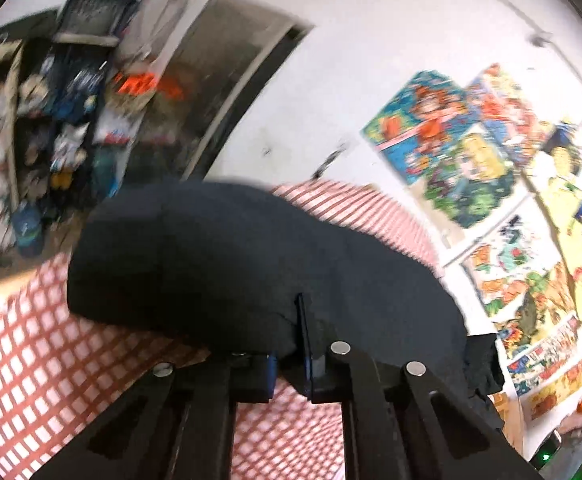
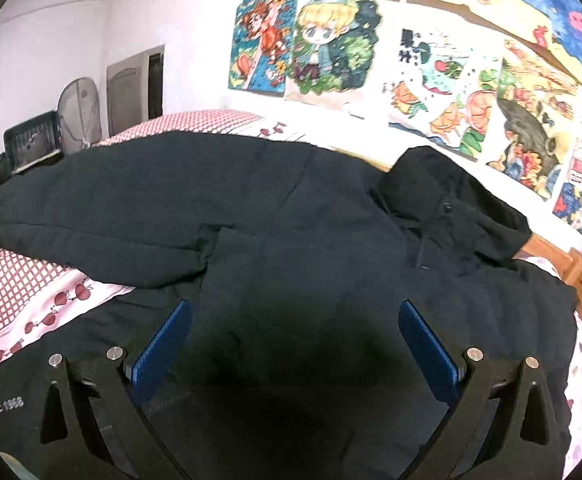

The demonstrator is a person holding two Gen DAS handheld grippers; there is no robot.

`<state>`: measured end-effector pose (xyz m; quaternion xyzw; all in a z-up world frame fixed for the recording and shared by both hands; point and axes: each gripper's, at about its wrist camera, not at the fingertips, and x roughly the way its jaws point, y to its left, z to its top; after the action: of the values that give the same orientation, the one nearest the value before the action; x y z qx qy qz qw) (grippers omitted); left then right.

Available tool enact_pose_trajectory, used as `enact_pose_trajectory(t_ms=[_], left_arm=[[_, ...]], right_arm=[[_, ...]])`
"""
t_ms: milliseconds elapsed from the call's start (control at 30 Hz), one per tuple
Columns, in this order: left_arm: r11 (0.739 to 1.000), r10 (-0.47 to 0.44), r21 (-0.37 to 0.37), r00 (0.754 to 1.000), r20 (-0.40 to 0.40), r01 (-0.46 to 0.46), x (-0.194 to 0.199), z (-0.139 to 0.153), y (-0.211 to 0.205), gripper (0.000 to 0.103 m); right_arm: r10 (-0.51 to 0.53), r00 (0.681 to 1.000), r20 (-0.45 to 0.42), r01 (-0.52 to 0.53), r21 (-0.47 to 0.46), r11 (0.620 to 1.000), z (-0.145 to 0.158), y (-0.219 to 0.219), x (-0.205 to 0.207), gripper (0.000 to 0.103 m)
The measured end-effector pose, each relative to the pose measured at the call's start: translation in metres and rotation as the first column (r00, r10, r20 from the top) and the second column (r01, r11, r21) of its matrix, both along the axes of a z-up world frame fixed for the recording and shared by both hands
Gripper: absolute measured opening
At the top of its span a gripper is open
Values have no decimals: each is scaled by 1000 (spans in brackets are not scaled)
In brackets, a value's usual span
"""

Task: Fold large clothes

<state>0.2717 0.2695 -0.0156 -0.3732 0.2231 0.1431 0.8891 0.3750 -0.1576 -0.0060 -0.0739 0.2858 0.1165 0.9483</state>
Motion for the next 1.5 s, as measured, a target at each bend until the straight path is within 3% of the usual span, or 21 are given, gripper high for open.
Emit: enact_pose_trajectory(t_ms=[133,200,333,433,467,533,600,667,733,767,833,900,967,1033,1100,1200,1267,1367,1400,1433,1500], left_arm=[[987,-63,156,991,120,43,4,45,-24,7],[962,-160,250,972,174,114,10,76,-46,7],[864,-372,434,905,208,255,22,125,-107,7],[795,-500,493,842,202,354,29,144,-150,7],[760,-560,506,806,192,407,35,148,-171,7],[703,-635,526,755,162,478,41,149,-202,7],[629,-698,573,706,119,525,48,147,-239,7],[529,-752,647,657,56,549,57,138,-278,7],[456,-780,683,625,-1,571,66,128,-307,7],[432,-792,683,610,-25,589,70,122,-317,7],[359,-833,661,546,-92,659,83,107,-340,7],[313,-866,622,484,-123,718,91,90,-350,7],[247,-896,576,410,-171,779,103,71,-365,7],[200,-907,544,363,-211,815,110,53,-375,7],[171,-911,510,332,-244,843,117,38,-384,8],[152,-916,407,283,-285,901,130,14,-389,8],[137,-925,297,229,-303,945,138,0,-385,9],[145,-939,199,198,-282,969,144,-9,-374,30],[152,-948,181,195,-251,972,143,-9,-367,50],[179,-956,166,211,-203,970,139,-6,-355,78],[256,-953,170,278,-119,952,133,2,-333,88]], right_arm=[[-15,1000,15,15,15,1000,9,-15,-14,102],[-34,999,26,33,14,999,14,-25,-20,102],[-90,996,21,89,31,996,18,-53,-28,102],[-160,987,-6,160,48,986,16,-80,-32,102],[-178,984,-13,179,52,982,15,-85,-34,102],[-236,971,-39,238,65,969,13,-108,-37,102],[-299,952,-62,303,65,951,9,-130,-40,102],[-343,937,-71,347,59,936,6,-149,-44,102],[-369,927,-72,373,49,927,2,-167,-50,102],[-382,921,-78,386,44,921,0,-175,-52,102],[-405,909,-96,410,39,911,-5,-191,-55,102],[-427,897,-110,434,41,900,-9,-204,-57,102],[-445,886,-129,455,62,888,-15,-215,-58,102],[-456,876,-156,472,94,876,-22,-225,-57,102],[-456,873,-172,478,117,871,-31,-231,-53,102],[-477,861,-176,495,75,866,-44,-234,-42,102],[-478,857,-191,498,73,864,-50,-235,-38,102],[-419,883,-213,450,122,885,-56,-230,-31,102],[-395,894,-211,427,134,894,-56,-226,-31,102],[-369,906,-207,401,148,904,-55,-222,-30,102],[-313,930,-196,347,174,922,-52,-212,-30,102]])
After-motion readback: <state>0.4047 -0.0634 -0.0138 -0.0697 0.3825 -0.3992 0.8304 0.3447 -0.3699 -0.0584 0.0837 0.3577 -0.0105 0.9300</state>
